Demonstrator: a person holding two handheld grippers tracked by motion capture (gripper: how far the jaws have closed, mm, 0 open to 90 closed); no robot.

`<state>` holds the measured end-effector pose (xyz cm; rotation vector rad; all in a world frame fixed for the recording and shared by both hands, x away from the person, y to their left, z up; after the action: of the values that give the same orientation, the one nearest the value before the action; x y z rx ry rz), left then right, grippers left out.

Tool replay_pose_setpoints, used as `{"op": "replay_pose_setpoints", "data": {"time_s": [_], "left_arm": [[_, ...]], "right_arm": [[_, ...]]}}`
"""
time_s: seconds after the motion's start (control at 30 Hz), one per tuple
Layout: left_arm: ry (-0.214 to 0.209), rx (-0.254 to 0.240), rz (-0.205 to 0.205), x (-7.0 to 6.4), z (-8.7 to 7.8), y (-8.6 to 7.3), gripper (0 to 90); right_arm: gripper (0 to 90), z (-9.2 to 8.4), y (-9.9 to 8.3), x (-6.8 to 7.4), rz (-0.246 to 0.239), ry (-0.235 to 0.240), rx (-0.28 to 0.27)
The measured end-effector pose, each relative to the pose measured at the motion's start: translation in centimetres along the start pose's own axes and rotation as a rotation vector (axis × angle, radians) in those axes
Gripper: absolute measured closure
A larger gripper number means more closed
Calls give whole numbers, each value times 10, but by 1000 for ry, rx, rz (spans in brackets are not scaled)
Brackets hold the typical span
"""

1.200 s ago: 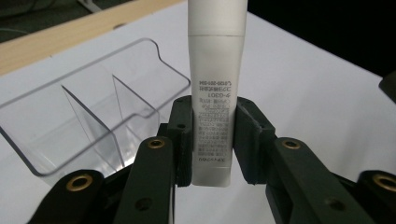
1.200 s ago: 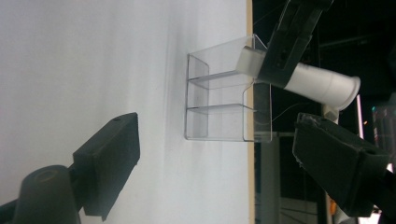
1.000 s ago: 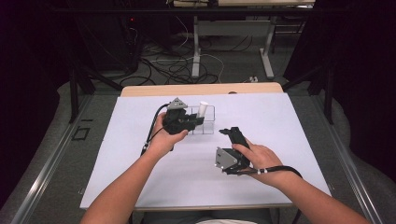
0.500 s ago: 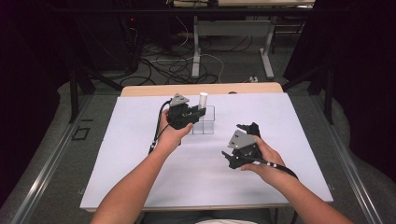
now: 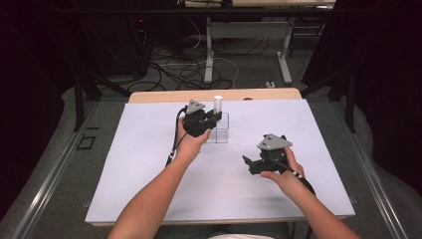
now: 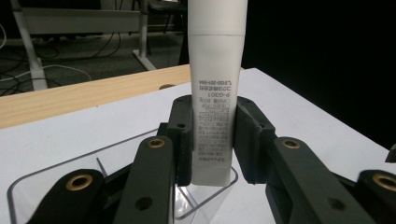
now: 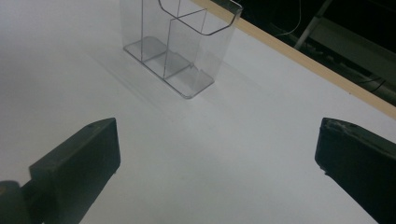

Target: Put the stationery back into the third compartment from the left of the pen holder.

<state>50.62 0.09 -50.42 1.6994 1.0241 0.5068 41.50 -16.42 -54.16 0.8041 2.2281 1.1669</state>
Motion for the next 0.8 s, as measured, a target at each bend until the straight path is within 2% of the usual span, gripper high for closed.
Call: {"op": "replay_pose_setpoints", "data": {"time_s": [0.13,0.23,0.63,0.8], "left_arm": [[10,-8,-5,-3,7,-3,713],[20,-6,-11,-3,12,-6,713],[49,-8,-15,-4,23,-13,713],[55,0,3,-5,27,-17,714]], "right_arm": [[0,-1,-4,-4,64,3,-19],[0,-1,-6,-5,89,5,-27],[0,-1,-16,-9,109,6,-9],[0,0,-17,-8,121,15,-11]]}}
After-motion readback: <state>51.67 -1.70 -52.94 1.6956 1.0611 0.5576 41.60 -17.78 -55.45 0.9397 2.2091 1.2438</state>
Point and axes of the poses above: each handheld gripper's, and its own axes: z roughly forward along the jaws, y roughly out of its top, x roughly to its left, the point moved 8 cm from there along z, roughly forward along the jaws, and after that the axes turned 7 degrees about y, right-handed, at the moved point
